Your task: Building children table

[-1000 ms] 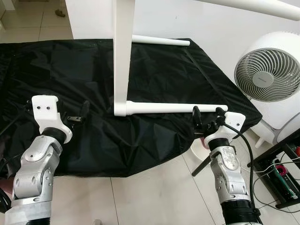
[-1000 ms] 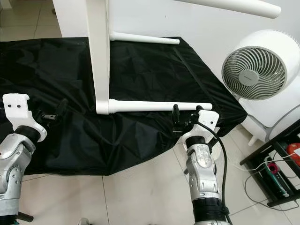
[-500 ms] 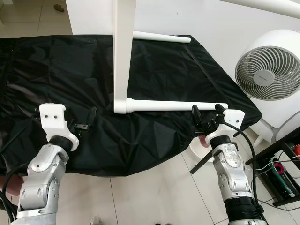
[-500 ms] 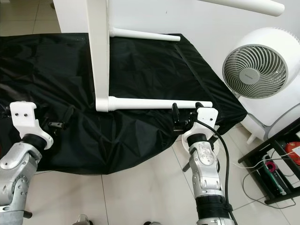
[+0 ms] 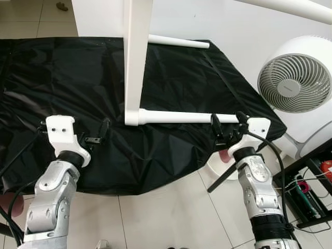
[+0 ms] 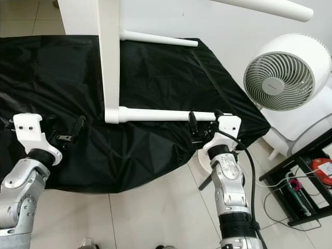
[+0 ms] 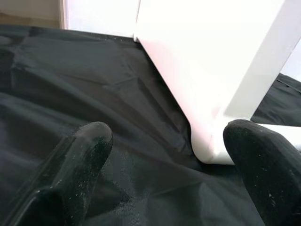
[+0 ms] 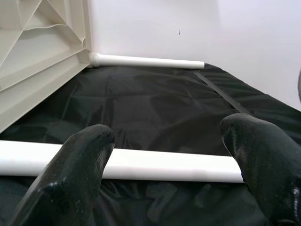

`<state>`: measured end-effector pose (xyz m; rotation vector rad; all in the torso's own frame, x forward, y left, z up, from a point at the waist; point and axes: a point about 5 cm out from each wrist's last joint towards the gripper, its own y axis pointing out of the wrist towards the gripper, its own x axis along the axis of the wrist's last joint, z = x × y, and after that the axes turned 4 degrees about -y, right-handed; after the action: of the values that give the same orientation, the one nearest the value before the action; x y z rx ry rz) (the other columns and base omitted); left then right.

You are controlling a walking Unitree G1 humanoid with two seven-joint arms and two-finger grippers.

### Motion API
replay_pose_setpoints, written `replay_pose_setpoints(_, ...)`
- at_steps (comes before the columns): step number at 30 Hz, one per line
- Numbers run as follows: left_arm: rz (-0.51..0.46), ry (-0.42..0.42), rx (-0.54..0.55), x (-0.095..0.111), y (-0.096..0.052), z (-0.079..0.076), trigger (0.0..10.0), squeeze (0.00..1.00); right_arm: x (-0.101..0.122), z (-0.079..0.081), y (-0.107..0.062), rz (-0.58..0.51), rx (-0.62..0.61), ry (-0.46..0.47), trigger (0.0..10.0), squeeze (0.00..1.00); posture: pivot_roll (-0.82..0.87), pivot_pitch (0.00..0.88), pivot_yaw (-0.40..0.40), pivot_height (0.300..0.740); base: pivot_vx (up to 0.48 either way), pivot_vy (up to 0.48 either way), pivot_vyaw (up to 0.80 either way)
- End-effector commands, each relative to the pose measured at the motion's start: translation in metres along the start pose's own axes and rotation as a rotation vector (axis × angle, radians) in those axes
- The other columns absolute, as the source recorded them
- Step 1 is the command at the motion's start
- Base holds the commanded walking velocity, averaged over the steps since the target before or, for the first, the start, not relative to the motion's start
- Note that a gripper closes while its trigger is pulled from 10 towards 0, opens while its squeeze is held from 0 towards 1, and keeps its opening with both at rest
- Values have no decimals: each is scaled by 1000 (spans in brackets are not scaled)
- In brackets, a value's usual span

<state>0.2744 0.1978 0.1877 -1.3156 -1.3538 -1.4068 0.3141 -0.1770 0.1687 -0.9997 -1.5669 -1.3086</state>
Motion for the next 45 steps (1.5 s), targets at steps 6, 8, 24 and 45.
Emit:
replay_pose_setpoints(6,10,3,90,1,3,-4,10000,0,-2,13,7,10,55,-4,10000,114,164,74,-36,740,0,0,0)
replay_pose_setpoints(8,14,-3,89,0,2,-1,10000,0,-3,18,9,9,71,-3,10000,0,155,82,-27,740,0,0,0)
replay_pose_setpoints(24,56,20,61,-28,7,0,10000,0,-11,10,9,-2,21,-48,10000,1000,98,52,-71,740,0,0,0)
replay_pose_setpoints(45,28,49,-99,-32,43,-58,10000,0,-12,23,15,-23,14,-81,10000,0,110,61,-55,740,0,0,0)
